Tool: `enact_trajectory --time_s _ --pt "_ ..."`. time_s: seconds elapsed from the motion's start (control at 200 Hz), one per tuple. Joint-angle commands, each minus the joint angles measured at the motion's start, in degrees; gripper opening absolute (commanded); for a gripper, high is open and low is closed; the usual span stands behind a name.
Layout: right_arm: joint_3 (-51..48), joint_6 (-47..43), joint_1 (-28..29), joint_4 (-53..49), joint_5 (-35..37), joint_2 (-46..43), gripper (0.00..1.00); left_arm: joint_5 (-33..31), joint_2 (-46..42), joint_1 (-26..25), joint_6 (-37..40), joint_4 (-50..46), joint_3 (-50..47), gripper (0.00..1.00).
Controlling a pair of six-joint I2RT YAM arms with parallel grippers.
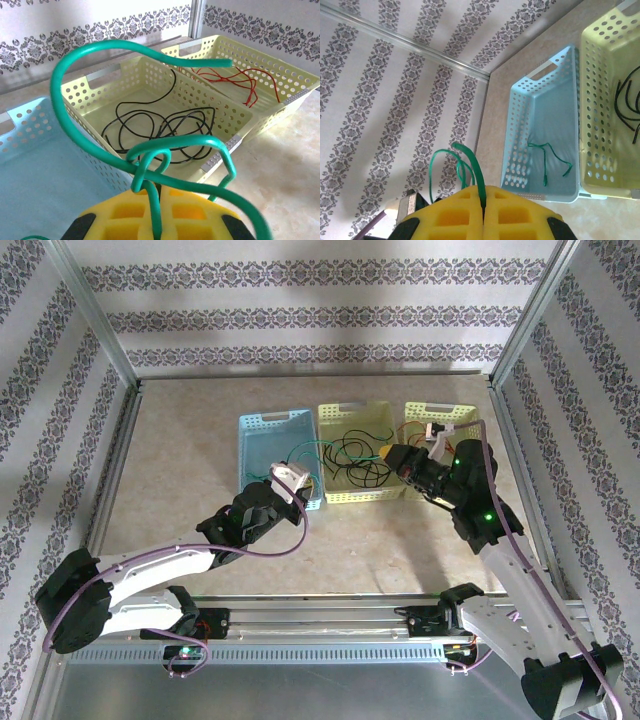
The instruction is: Untangle the cables
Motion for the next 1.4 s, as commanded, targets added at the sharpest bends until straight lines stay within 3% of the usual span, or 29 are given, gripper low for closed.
enact_trajectory --time_s 0.0,0.215,0.31,0.61,0.765,0.85,0.94,1.035,1.189,1.394 --pt "2.3 -0.7 -1.4 -1.5 3.2 -1.2 0.0 0.8 -2.1 -0.4 -1.4 -0.6 0.4 0.0" --pt "0.5 -2.3 -8.0 -9.9 17.3 -6.1 0.0 10.5 -8.1 -0.4 -5.1 -3.5 -2.4 0.0" --pt "-1.2 -1.0 -12.1 -11.2 19.6 -7.9 0.0 14.1 -11.1 -0.4 -6.7 -6.9 -2.8 0.0" --pt "-2.0 -1.3 -20.9 -19.2 27.5 -12.2 0.0 11.0 -23.6 2.3 -9.9 -15.1 -8.1 0.0" --pt "-1.9 -1.1 -24.7 -19.4 26.4 -12.1 0.0 9.1 -27.9 5.6 -12.0 -18.0 -10.3 0.0" --pt "-2.3 -0.9 -25.8 -15.9 22.1 -11.3 0.0 6.5 -28.6 6.6 -12.5 -19.4 -10.6 0.0" --pt "-2.4 -0.6 -25.8 -11.0 17.3 -10.2 0.0 -1.9 -28.6 7.1 -14.0 -22.1 -10.4 0.0" --pt "-0.1 -3.0 -26.4 -13.4 20.1 -10.3 0.0 -10.7 -29.2 9.1 -16.3 -25.9 -10.5 0.0" --pt "2.1 -5.0 -28.3 -15.2 22.7 -10.6 0.0 -9.6 -33.5 12.9 -18.4 -26.8 -11.8 0.0" --pt "1.0 -2.1 -26.7 -3.2 10.2 -8.0 0.0 -10.1 -36.8 13.3 -17.7 -26.8 -10.7 0.0"
